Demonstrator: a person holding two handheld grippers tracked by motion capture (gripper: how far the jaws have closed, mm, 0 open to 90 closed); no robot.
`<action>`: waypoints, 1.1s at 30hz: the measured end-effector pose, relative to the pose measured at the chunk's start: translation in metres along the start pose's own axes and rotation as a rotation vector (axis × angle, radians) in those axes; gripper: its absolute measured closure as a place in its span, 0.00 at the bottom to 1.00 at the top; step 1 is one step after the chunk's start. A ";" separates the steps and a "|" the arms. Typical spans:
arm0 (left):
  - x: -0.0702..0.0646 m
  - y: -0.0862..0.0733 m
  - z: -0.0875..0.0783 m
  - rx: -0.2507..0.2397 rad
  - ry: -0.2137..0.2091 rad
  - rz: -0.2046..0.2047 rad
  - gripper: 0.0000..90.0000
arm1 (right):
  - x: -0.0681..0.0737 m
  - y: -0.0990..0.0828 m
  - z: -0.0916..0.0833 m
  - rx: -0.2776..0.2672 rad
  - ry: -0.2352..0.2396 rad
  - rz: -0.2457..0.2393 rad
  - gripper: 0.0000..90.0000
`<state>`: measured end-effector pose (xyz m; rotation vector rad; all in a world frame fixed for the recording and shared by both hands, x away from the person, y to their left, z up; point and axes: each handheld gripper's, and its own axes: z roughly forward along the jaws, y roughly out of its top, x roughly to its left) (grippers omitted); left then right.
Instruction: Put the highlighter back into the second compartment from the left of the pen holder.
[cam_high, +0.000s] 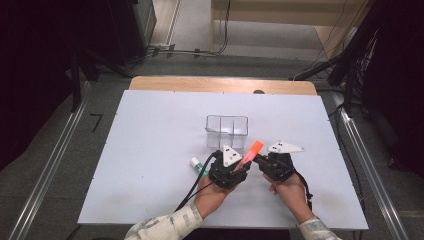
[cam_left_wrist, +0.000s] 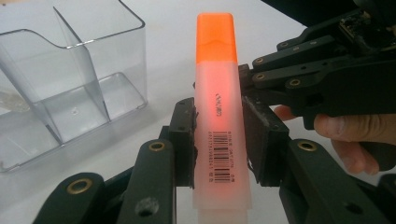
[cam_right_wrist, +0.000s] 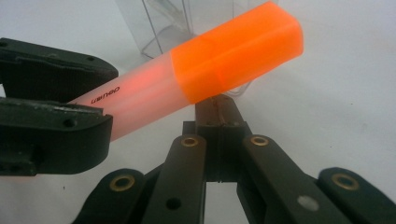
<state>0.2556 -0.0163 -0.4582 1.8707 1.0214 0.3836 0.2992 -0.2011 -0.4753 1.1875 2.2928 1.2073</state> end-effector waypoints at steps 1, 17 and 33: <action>0.000 0.000 0.000 -0.001 0.000 0.001 0.74 | 0.000 0.000 0.000 -0.002 -0.001 0.001 0.98; 0.000 -0.001 0.000 0.008 -0.006 0.002 0.74 | 0.003 0.002 -0.005 -0.040 0.043 -0.008 0.98; 0.000 -0.001 0.001 0.026 -0.016 0.009 0.74 | 0.009 0.004 -0.011 -0.085 0.051 -0.070 0.98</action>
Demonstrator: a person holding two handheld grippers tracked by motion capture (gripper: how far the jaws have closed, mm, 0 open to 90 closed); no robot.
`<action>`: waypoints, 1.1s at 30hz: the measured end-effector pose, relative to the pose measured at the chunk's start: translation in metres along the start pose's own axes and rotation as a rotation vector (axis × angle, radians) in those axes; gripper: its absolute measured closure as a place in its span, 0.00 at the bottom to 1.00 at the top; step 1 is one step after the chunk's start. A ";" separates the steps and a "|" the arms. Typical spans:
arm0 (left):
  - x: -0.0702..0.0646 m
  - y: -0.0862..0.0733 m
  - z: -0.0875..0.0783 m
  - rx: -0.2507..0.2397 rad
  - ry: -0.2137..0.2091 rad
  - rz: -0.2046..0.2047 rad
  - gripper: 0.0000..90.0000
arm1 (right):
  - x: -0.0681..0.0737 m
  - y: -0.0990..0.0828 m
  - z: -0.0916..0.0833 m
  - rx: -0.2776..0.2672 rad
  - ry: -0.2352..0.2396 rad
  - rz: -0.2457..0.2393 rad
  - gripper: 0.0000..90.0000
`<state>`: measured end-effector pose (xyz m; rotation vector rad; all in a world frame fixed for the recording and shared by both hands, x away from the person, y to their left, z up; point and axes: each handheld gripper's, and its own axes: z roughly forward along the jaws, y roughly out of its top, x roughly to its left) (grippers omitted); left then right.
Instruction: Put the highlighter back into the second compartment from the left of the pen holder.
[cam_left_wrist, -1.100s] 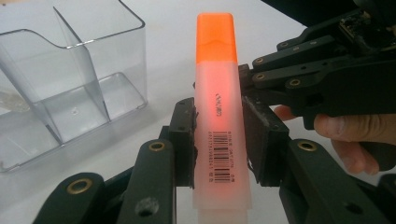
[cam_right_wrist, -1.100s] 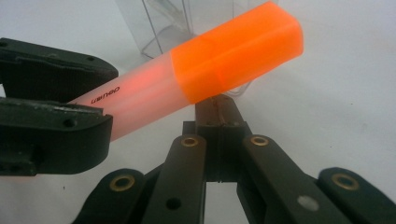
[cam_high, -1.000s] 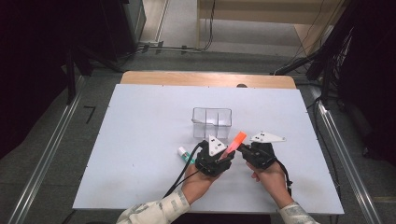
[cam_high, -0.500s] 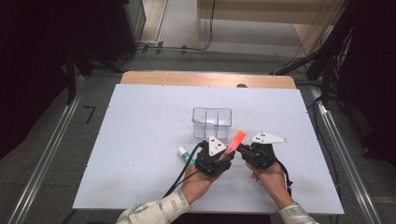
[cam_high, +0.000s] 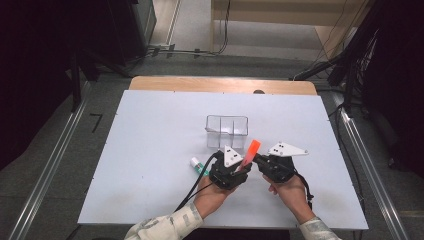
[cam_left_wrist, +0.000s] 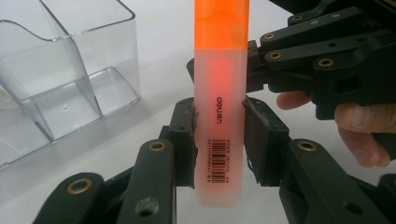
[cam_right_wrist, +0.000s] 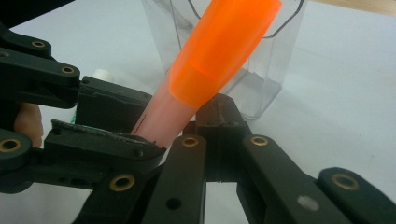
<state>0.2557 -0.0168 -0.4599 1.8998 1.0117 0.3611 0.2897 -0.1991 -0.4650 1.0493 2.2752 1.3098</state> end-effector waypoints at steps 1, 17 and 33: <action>0.000 0.000 0.000 0.001 -0.002 0.000 0.74 | 0.000 0.000 0.000 0.002 0.000 -0.006 0.98; 0.000 -0.001 0.001 0.007 -0.001 0.007 0.74 | 0.007 0.001 -0.002 -0.002 -0.020 -0.078 0.98; 0.005 0.000 -0.004 -0.021 0.014 -0.010 0.74 | -0.012 -0.003 -0.005 0.016 -0.110 0.019 0.98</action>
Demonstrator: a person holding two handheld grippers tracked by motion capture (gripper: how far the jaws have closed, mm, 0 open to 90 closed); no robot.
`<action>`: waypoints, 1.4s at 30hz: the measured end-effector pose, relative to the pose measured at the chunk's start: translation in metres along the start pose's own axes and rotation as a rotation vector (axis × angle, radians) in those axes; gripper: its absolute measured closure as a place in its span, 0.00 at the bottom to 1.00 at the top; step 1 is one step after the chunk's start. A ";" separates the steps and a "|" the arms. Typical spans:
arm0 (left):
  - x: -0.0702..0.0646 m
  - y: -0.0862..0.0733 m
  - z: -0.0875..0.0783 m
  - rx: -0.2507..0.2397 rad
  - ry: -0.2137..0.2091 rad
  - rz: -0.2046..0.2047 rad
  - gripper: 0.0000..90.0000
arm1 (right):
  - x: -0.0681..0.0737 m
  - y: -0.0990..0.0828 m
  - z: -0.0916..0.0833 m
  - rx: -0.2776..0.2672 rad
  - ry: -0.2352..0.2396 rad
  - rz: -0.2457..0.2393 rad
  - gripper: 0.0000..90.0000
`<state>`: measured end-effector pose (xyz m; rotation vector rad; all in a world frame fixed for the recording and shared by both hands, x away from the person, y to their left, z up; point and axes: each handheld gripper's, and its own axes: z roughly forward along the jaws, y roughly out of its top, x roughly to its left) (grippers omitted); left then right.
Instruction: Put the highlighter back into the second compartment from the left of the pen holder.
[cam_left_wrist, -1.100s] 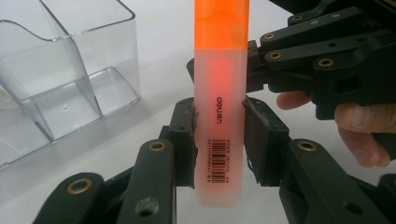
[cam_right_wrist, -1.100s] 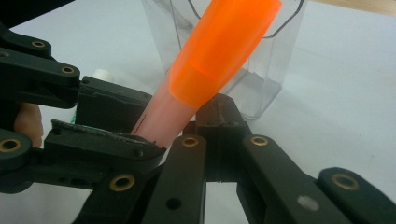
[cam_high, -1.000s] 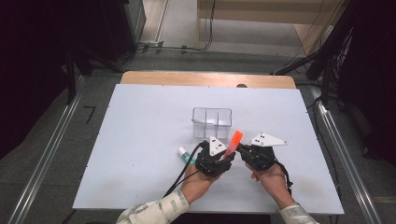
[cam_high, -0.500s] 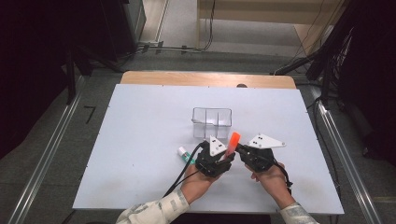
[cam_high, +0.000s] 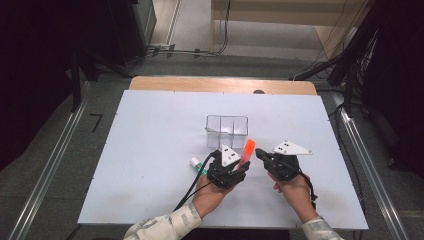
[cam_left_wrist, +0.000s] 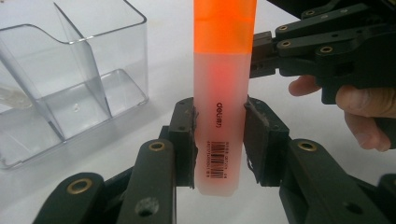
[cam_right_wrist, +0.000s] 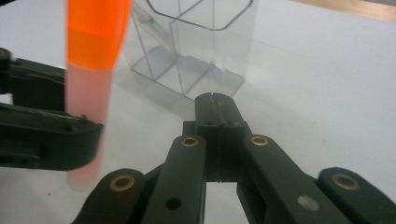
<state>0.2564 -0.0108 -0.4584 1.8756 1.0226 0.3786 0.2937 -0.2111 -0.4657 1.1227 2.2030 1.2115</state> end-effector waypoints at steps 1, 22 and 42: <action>0.000 0.000 0.000 -0.002 0.001 -0.001 0.74 | -0.002 -0.001 0.000 0.001 -0.005 0.008 0.98; 0.007 0.002 -0.005 -0.027 0.019 -0.020 0.74 | -0.017 -0.008 0.008 0.067 -0.065 0.064 0.49; 0.026 0.014 -0.013 -0.081 0.068 -0.065 0.74 | -0.032 -0.014 -0.004 0.092 -0.106 0.108 0.30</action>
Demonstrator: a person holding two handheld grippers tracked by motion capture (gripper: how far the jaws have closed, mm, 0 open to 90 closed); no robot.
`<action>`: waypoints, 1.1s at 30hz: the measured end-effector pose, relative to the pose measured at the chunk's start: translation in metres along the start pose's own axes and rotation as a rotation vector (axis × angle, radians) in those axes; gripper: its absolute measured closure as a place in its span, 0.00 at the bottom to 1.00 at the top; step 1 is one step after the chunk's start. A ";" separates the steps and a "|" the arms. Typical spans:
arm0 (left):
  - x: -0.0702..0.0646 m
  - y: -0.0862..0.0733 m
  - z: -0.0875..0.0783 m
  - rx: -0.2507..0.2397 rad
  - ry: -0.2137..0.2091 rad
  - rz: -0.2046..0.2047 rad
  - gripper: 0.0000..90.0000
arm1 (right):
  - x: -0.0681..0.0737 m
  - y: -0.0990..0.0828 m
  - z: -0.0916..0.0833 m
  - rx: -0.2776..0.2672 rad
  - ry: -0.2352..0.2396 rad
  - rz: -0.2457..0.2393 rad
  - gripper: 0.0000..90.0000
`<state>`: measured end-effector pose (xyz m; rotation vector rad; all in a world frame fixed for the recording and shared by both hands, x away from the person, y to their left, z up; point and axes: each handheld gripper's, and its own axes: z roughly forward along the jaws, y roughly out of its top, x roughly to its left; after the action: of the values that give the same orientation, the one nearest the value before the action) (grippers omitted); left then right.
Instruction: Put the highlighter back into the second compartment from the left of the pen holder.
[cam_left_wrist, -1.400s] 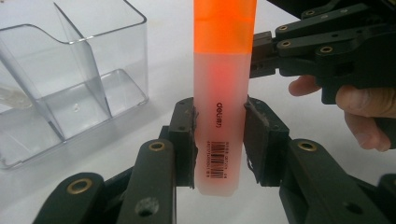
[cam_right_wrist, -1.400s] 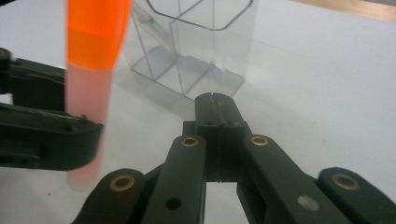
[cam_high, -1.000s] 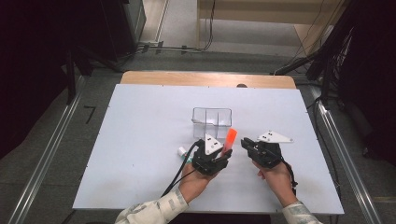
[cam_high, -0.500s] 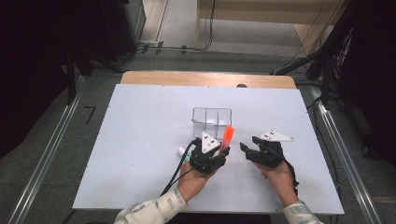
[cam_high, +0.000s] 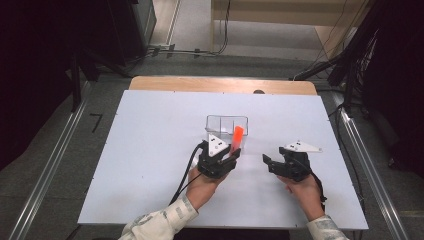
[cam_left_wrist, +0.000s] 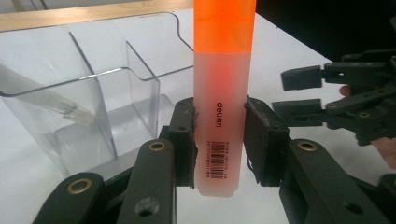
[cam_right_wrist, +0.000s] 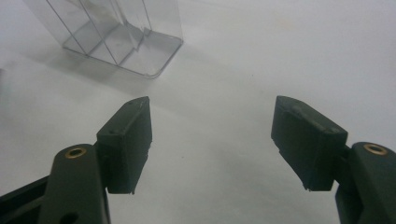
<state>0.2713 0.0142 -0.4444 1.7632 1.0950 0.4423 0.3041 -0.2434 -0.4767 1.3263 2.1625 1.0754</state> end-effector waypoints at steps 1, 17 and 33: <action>0.001 0.000 0.000 0.000 0.003 0.000 0.74 | -0.001 -0.001 -0.001 0.003 0.003 0.004 0.30; 0.015 0.012 0.003 -0.026 0.046 -0.026 0.74 | -0.011 -0.011 -0.015 0.019 -0.003 0.022 0.29; 0.023 0.028 0.014 -0.042 0.090 -0.025 0.74 | -0.015 -0.012 -0.018 0.014 -0.006 0.030 0.29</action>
<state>0.3065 0.0227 -0.4308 1.7050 1.1614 0.5304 0.2926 -0.2668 -0.4759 1.3712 2.1563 1.0685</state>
